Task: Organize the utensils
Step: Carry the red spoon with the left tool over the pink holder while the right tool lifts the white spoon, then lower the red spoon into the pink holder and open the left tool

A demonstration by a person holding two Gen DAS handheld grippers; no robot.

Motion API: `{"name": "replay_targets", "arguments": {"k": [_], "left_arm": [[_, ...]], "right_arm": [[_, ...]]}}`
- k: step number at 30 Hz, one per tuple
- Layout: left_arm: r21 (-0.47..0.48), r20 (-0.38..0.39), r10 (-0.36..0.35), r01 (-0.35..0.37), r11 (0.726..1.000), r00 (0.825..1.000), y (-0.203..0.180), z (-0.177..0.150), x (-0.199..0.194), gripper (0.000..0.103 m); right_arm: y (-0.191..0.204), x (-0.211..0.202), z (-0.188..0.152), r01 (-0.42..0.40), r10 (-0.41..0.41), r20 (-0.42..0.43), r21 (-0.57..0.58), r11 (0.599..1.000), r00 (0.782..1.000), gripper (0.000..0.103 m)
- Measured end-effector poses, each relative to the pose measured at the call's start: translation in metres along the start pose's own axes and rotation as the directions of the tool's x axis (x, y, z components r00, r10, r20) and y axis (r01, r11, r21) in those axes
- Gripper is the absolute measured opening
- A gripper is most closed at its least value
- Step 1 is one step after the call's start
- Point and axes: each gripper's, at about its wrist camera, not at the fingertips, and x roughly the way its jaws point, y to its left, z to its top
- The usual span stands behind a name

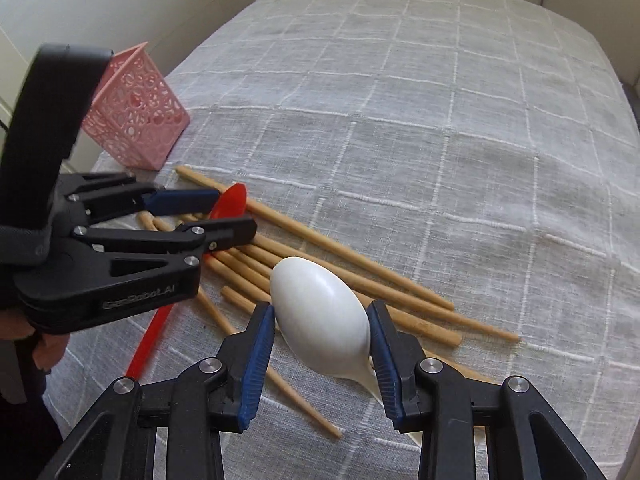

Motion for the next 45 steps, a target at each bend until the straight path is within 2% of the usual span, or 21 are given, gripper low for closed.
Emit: {"name": "replay_targets", "arguments": {"k": [4, 7, 9, 12, 14, 17, 18, 20, 21, 22, 24, 26, 28, 34, 35, 36, 40, 45], "left_arm": [[-0.022, 0.04, 0.021, -0.02, 1.0, 0.999, 0.006, -0.001, -0.01, 0.028], [-0.034, 0.115, 0.005, -0.001, 0.999, 0.993, 0.005, -0.002, -0.035, 0.028], [-0.033, 0.184, -0.008, 0.014, 0.999, 0.983, 0.007, 0.001, -0.059, 0.028], [-0.028, 0.307, 0.0, 0.009, 1.0, 0.952, 0.007, 0.003, -0.104, 0.028], [-0.041, 0.396, 0.013, 0.004, 0.999, 0.918, 0.012, 0.006, -0.135, 0.028], [-0.083, 0.522, 0.056, -0.015, 0.996, 0.851, 0.03, 0.012, -0.182, 0.028], [-0.098, 0.56, 0.072, -0.021, 0.995, 0.825, 0.037, 0.014, -0.196, 0.028], [-0.137, 0.635, 0.123, -0.045, 0.99, 0.762, 0.055, 0.019, -0.22, 0.028], [-0.162, 0.67, 0.158, -0.065, 0.985, 0.725, 0.065, 0.022, -0.23, 0.028], [-0.185, 0.69, 0.185, -0.077, 0.98, 0.7, 0.073, 0.026, -0.235, 0.028], [-0.235, 0.713, 0.232, -0.085, 0.968, 0.661, 0.093, 0.034, -0.24, 0.028], [-0.271, 0.733, 0.268, -0.093, 0.958, 0.625, 0.107, 0.038, -0.237, 0.028], [-0.3, 0.749, 0.301, -0.103, 0.949, 0.59, 0.121, 0.043, -0.231, 0.028], [-0.34, 0.776, 0.373, -0.16, 0.927, 0.509, 0.126, 0.042, -0.2, 0.028], [-0.348, 0.773, 0.388, -0.177, 0.921, 0.502, 0.126, 0.042, -0.194, 0.028], [-0.35, 0.768, 0.396, -0.188, 0.918, 0.503, 0.127, 0.042, -0.186, 0.028], [-0.345, 0.747, 0.403, -0.209, 0.915, 0.529, 0.129, 0.033, -0.172, 0.028], [-0.338, 0.71, 0.387, -0.197, 0.92, 0.589, 0.137, 0.029, -0.165, 0.028]], "right_arm": [[-0.005, -0.009, 0.002, -0.003, 0.002, 0.03, 0.037, 0.999, 1.0, 0.042], [-0.01, -0.018, 0.002, -0.055, 0.047, 0.083, 0.085, 0.995, 0.995, 0.042], [-0.015, -0.029, 0.004, -0.11, 0.094, 0.134, 0.114, 0.987, 0.986, 0.042], [-0.014, -0.047, 0.012, -0.195, 0.162, 0.215, 0.142, 0.97, 0.963, 0.042], [-0.009, -0.06, 0.019, -0.244, 0.2, 0.264, 0.145, 0.959, 0.944, 0.042], [-0.001, -0.076, 0.032, -0.327, 0.267, 0.333, 0.141, 0.934, 0.905, 0.042], [0.002, -0.08, 0.036, -0.355, 0.289, 0.355, 0.138, 0.925, 0.889, 0.042], [0.009, -0.086, 0.045, -0.41, 0.334, 0.394, 0.126, 0.903, 0.856, 0.042], [0.013, -0.089, 0.05, -0.433, 0.353, 0.411, 0.119, 0.893, 0.84, 0.042], [0.018, -0.09, 0.057, -0.455, 0.371, 0.426, 0.111, 0.883, 0.825, 0.042], [0.026, -0.091, 0.066, -0.49, 0.401, 0.448, 0.098, 0.866, 0.799, 0.042], [0.034, -0.09, 0.073, -0.51, 0.421, 0.457, 0.086, 0.856, 0.783, 0.042], [0.041, -0.086, 0.078, -0.515, 0.428, 0.459, 0.078, 0.854, 0.779, 0.042], [0.047, -0.075, 0.087, -0.541, 0.446, 0.468, 0.083, 0.837, 0.763, 0.043], [0.046, -0.074, 0.09, -0.545, 0.448, 0.47, 0.087, 0.834, 0.76, 0.043], [0.046, -0.072, 0.092, -0.548, 0.449, 0.471, 0.09, 0.832, 0.759, 0.043], [0.047, -0.069, 0.096, -0.561, 0.455, 0.48, 0.095, 0.823, 0.75, 0.043], [0.051, -0.062, 0.105, -0.593, 0.479, 0.5, 0.089, 0.8, 0.721, 0.043]]}}
